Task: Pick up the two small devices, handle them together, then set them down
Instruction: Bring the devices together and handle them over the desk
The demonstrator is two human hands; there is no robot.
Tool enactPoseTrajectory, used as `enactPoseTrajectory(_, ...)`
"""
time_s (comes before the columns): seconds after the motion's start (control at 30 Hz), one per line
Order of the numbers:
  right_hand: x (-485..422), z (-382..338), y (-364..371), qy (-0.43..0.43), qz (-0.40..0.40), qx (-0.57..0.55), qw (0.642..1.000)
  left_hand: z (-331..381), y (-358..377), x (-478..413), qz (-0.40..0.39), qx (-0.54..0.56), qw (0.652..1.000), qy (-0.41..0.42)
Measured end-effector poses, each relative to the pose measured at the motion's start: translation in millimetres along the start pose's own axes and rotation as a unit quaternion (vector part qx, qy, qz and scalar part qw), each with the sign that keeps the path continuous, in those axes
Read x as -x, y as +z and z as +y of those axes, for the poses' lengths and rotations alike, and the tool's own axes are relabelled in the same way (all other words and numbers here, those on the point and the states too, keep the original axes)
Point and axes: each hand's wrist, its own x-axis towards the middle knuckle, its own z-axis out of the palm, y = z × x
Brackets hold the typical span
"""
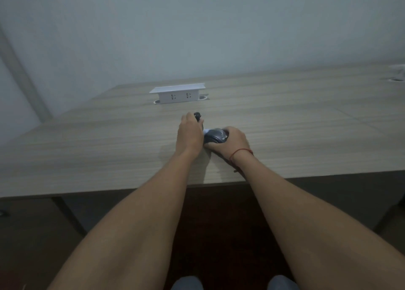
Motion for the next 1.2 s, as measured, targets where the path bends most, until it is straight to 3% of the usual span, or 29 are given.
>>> enactPoseTrajectory(0.13, 0, -1, -2, -0.006, 0.002, 0.022, 1.000, -17, -5, 6, 0.008, -0.007, 1.000, 0.003)
enactPoseTrajectory(0.27, 3, -3, -1, -0.012, -0.016, 0.020, 1.000, -14, -11, 1, 0.050, 0.054, 0.997, 0.023)
enactPoseTrajectory(0.37, 5, -5, -6, -0.011, -0.015, 0.000, 1.000, -5, -7, 0, 0.037, 0.083, 0.995, 0.030)
enactPoseTrajectory(0.7, 9, -5, -15, -0.021, -0.045, -0.027, 0.998, -12, -8, -5, -0.001, 0.017, 0.999, -0.043)
enactPoseTrajectory(0.93, 8, -4, -19, -0.039, -0.080, -0.051, 0.995, -5, -10, -1, 0.050, 0.071, 0.996, 0.025)
enactPoseTrajectory(1.2, 4, -3, -17, -0.033, -0.091, -0.053, 0.994, -33, -11, 5, 0.026, 0.002, 1.000, -0.012)
